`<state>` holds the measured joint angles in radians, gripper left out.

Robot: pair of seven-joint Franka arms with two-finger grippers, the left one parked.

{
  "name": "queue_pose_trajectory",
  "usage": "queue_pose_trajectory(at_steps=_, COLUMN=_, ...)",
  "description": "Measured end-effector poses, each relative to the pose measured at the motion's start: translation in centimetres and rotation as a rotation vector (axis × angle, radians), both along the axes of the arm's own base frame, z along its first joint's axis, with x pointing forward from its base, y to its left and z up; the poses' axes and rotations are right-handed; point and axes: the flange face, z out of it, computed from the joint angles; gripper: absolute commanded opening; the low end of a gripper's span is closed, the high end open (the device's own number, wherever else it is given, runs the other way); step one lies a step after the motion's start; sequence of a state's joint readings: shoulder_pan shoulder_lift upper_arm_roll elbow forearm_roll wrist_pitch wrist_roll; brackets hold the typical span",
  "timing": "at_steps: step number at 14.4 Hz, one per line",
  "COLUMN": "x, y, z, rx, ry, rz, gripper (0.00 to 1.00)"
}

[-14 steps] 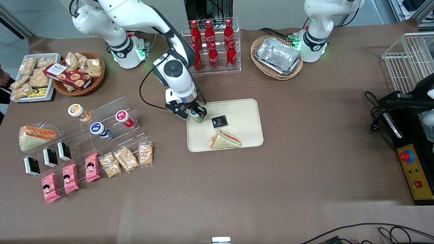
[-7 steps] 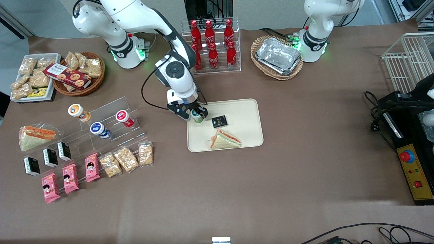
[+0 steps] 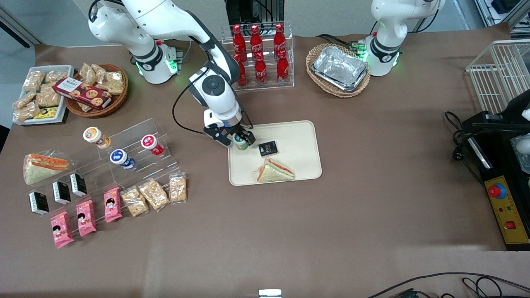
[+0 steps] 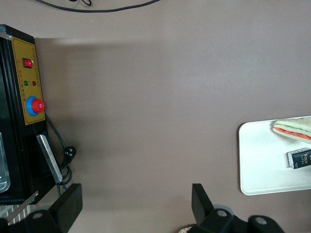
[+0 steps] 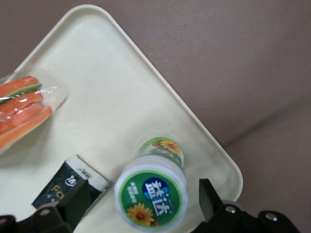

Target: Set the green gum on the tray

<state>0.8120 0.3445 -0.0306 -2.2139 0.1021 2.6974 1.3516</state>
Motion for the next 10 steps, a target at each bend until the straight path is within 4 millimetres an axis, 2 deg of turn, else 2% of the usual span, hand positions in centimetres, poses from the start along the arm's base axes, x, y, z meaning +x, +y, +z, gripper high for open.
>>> queue_pose_trajectory(at_steps=2, x=0.5, y=-0.2, z=1.2, rx=-0.003, ry=-0.002, rz=0.024, gripper=1.0)
queue_pose_trajectory(at_steps=4, x=1.5, y=-0.7, z=4.3, rx=-0.032, ry=0.033, rz=0.073, gripper=1.0)
queue_pose_trajectory(at_steps=5, x=2.2, y=-1.0, z=6.6, rx=-0.044, ry=0.054, rz=0.09, gripper=1.0)
queue_pose_trajectory(at_steps=7, x=3.8, y=-1.8, z=12.3, rx=-0.066, ry=0.101, rz=0.138, gripper=1.0)
queue_pose_trajectory(at_steps=10, x=6.6, y=-4.9, z=22.5, rx=-0.103, ry=0.196, rz=0.244, gripper=1.0)
